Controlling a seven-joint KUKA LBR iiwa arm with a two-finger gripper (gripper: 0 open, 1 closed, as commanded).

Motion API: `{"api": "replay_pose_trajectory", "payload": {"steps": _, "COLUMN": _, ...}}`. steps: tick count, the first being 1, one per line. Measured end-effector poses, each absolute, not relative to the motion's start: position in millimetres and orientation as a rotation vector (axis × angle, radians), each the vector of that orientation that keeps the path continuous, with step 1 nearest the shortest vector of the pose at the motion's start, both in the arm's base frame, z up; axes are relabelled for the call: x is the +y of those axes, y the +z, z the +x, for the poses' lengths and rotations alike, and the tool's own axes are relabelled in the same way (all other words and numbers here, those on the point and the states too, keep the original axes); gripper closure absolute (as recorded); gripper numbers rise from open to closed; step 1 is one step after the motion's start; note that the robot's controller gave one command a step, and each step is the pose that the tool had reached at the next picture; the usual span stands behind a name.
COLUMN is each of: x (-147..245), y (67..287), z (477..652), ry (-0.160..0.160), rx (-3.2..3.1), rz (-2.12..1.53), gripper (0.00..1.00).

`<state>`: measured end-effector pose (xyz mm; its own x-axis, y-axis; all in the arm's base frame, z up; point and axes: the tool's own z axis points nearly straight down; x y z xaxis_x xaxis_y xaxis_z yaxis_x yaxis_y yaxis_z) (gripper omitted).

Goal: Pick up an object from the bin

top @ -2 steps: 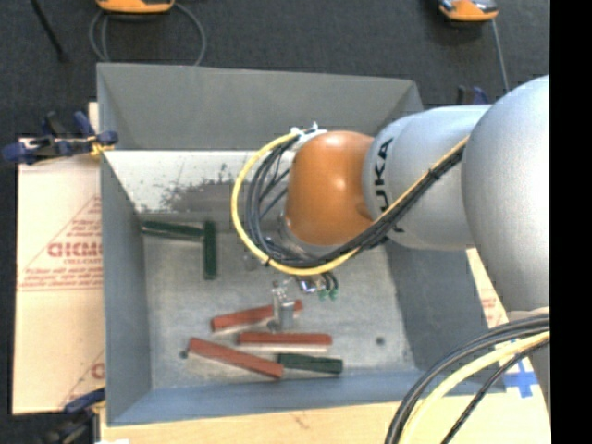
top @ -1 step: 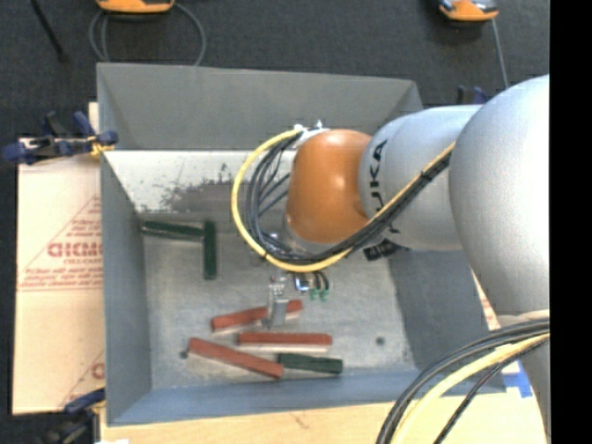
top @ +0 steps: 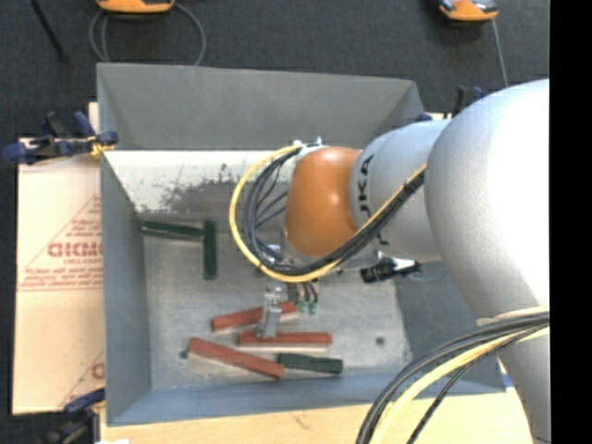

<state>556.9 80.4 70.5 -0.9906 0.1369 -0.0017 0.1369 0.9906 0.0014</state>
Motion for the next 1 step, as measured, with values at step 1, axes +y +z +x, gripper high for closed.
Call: {"api": "replay_pose_trajectory", "payload": {"steps": 1, "x": 79.9, "y": 71.5, "z": 558.3, "ry": 0.002, "rx": 3.13, "rz": 0.215, "gripper": 0.0}}
